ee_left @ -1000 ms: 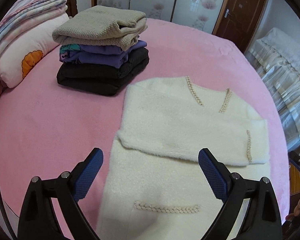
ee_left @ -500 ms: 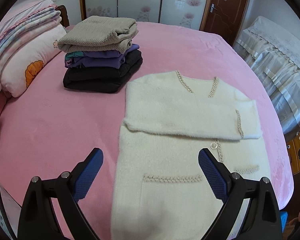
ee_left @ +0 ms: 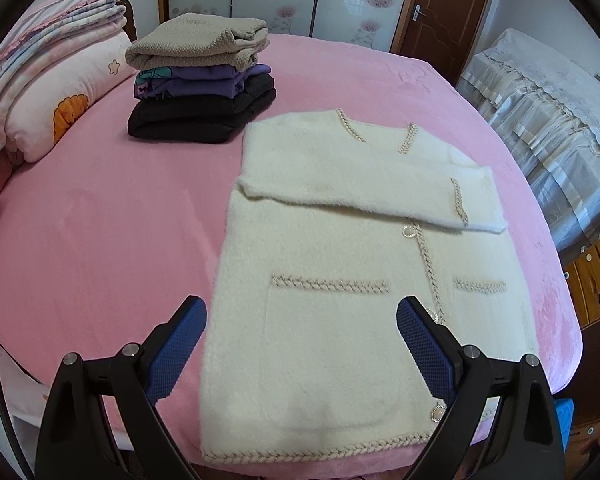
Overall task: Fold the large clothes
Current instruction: 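Move both tools back to the cardigan hem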
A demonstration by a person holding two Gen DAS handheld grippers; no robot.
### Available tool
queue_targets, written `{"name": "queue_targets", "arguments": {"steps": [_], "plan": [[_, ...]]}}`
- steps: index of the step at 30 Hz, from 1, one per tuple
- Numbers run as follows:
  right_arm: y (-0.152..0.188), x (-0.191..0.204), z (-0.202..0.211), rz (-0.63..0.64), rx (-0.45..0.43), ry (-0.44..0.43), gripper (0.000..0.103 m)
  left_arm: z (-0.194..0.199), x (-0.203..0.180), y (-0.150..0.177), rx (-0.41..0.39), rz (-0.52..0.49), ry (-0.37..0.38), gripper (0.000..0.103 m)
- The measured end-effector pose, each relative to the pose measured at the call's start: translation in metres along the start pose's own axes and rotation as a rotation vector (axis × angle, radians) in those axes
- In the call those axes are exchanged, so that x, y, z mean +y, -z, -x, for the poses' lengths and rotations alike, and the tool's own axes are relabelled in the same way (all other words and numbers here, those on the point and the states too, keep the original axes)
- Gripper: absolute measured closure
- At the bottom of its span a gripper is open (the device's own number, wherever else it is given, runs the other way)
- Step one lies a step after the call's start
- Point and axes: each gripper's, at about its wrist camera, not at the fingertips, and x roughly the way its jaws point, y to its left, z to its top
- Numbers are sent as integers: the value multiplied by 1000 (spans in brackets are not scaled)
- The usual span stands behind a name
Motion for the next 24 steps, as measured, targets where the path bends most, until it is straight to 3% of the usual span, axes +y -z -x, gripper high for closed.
{"name": "queue_targets", "arguments": {"steps": [10, 17, 24], "plan": [[37, -22, 9, 11, -28, -16, 54, -14, -15, 44, 2, -68, -7, 8], [70, -45, -19, 55, 51, -30, 54, -39, -8, 77, 26, -54, -32, 8], [109, -87, -50, 68, 152, 22, 54, -68, 13, 102, 37, -62, -65, 8]]}}
